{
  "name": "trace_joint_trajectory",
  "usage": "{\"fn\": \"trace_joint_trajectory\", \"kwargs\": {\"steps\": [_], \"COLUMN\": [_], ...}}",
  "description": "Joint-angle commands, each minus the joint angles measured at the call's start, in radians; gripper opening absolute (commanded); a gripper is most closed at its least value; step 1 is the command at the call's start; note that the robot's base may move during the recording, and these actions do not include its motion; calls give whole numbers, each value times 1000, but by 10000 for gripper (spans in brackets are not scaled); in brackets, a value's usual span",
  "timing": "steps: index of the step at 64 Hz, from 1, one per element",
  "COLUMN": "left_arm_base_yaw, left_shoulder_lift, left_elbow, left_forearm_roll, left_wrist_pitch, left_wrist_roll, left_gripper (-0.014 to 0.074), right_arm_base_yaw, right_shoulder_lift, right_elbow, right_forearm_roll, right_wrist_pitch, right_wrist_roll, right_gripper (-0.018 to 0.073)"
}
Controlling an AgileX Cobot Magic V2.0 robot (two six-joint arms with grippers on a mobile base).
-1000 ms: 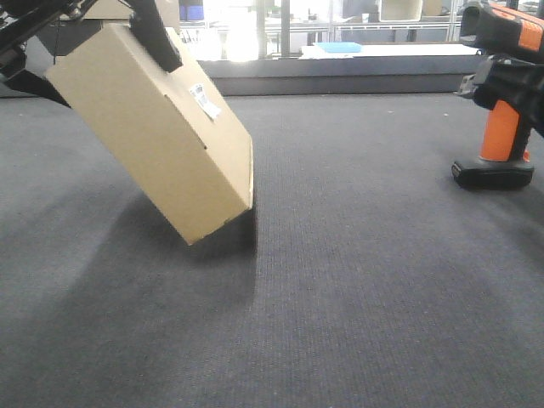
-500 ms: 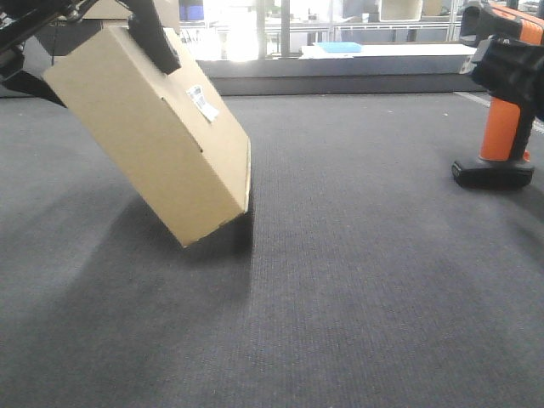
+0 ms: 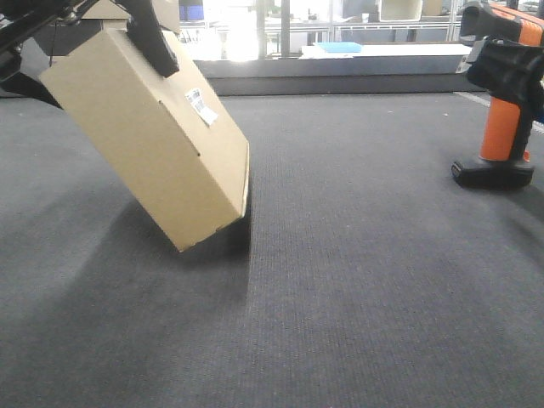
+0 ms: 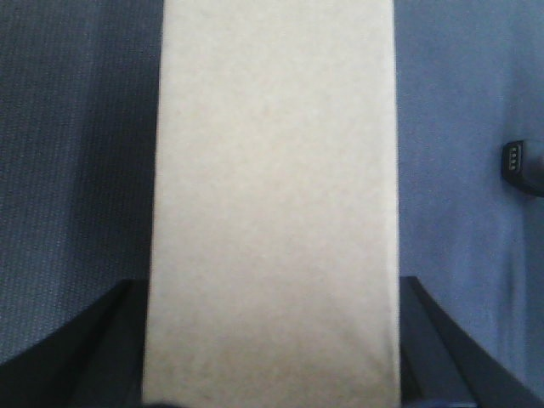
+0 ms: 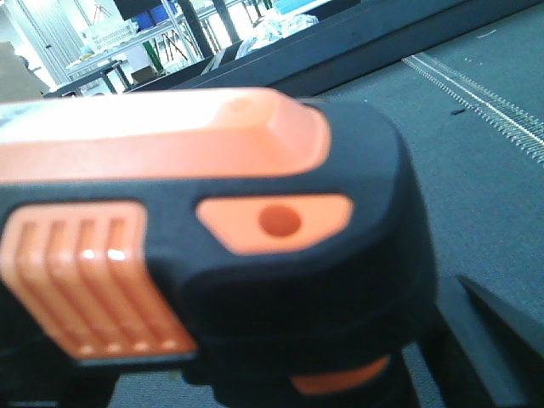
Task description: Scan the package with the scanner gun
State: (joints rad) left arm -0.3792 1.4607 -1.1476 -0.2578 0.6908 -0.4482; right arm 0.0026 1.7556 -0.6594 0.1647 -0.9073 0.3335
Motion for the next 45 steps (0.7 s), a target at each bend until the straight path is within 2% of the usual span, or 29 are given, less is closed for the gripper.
{"fn": "trace_joint_trajectory", "kwargs": {"steps": [1, 7, 13, 20, 35, 42, 45], "left_arm_base_yaw": [-7, -7, -7, -7, -7, -7, -7], "left_shoulder_lift": [-8, -8, -8, -8, -8, -8, -8], "left_elbow": [-3, -3, -3, -3, -3, -3, -3], "left_forearm_roll": [-3, -3, -3, -3, -3, -3, -3], "left_wrist_pitch": [-11, -9, -7, -4, -4, -4, -4], "left_wrist_roll": [1, 1, 1, 1, 1, 1, 1], "left_gripper": [-111, -111, -111, -111, -111, -111, -111], "right_arm_base_yaw": [-2, -2, -3, -3, -3, -3, -3], "right_shoulder_lift": [0, 0, 1, 1, 1, 1, -2], "right_elbow": [-8, -8, -8, -8, -8, -8, -8], "right_forearm_roll": [3, 3, 5, 7, 7, -8, -20], "right_wrist_pitch": [-27, -27, -15, -12, -16, -20, -24], "right_wrist_roll": [-3, -8, -30, -34, -36, -36, -49], "right_gripper": [568, 561, 501, 358, -24, -146, -165]}}
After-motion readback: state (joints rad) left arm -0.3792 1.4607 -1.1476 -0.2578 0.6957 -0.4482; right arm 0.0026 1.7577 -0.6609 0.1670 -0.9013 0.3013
